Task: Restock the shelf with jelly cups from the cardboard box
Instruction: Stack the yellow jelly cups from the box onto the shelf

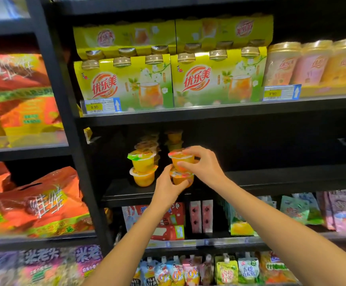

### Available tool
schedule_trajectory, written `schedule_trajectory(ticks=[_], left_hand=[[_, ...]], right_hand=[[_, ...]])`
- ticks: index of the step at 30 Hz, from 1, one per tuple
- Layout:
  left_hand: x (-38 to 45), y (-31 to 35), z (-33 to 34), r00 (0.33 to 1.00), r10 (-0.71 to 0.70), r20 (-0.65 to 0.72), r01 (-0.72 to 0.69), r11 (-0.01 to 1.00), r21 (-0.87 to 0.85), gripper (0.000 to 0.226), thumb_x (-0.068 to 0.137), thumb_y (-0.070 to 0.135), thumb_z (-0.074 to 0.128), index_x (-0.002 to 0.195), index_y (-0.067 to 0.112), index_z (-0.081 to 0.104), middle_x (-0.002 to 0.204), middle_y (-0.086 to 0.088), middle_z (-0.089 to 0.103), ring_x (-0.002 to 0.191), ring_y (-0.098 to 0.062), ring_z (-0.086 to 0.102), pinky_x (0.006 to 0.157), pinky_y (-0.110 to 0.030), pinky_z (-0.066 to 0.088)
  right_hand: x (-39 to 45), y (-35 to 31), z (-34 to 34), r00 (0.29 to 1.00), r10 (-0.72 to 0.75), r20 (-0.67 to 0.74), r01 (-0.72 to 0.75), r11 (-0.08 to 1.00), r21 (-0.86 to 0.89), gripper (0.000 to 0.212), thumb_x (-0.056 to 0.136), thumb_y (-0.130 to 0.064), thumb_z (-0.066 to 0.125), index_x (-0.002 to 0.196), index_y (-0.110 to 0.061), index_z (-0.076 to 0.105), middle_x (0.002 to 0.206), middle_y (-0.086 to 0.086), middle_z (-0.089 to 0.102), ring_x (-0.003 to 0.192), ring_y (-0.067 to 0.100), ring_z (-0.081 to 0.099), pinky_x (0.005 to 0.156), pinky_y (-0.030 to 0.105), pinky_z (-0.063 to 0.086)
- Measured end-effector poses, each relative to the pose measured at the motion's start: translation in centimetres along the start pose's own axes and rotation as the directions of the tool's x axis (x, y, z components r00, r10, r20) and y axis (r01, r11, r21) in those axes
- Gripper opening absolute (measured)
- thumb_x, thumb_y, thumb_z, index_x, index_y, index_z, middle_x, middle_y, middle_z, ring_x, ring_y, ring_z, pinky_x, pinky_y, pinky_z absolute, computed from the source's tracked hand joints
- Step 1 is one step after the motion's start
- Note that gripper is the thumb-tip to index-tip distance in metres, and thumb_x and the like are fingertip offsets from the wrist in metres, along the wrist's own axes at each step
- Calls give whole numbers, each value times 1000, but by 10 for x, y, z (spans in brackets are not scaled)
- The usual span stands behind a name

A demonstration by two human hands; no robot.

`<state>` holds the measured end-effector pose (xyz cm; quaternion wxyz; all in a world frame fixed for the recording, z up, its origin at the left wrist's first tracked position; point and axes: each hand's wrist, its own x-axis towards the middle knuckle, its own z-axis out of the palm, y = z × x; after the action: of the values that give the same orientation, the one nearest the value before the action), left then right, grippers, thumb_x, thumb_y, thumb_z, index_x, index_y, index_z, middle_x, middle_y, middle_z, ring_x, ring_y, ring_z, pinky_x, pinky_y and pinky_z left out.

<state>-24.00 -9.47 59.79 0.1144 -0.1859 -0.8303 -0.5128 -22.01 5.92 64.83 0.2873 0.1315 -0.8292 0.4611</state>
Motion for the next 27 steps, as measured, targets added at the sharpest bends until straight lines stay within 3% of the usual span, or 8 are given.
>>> schedule_trajectory(ticks=[3,10,17,21,27], left_hand=[[0,5,2,1000,13,0,-13,999,-47,52,80,31,77,123,33,48,106,17,63,94,10,60,71,-9,47],[4,0,7,999,35,-35,-36,999,-29,51,80,37,78,121,39,47,107,18,64,96,9,60,75,-12,49],[2,4,6,999,14,-36,-14,1000,-1,53,82,36,76,120,42,40,99,30,53,88,21,52,63,-1,41],[3,5,6,999,5,-34,-5,1000,-1,56,80,40,77,124,41,42,106,25,55,95,11,55,69,-7,42],[4,-1,1,999,31,-15,-30,998,48,79,72,55,77,138,39,36,131,17,49,118,-3,51,93,-24,47]], right_hand=[[-2,1,1,999,-26,22,25,999,30,43,78,-35,82,117,-23,69,115,-10,64,109,5,62,92,34,56],[-2,2,2,999,-37,27,37,999,23,41,82,-32,79,119,-21,66,118,-8,61,111,8,60,93,34,56],[-2,5,5,999,-40,20,39,999,33,42,83,-32,78,122,-20,63,120,-7,59,113,10,60,94,35,56],[-2,5,5,999,-43,31,42,998,41,43,84,-33,77,122,-21,62,121,-8,59,114,9,59,95,34,56],[-1,3,-4,997,-42,65,42,999,2,55,83,-37,76,133,-24,57,134,-10,56,122,5,54,102,34,51]])
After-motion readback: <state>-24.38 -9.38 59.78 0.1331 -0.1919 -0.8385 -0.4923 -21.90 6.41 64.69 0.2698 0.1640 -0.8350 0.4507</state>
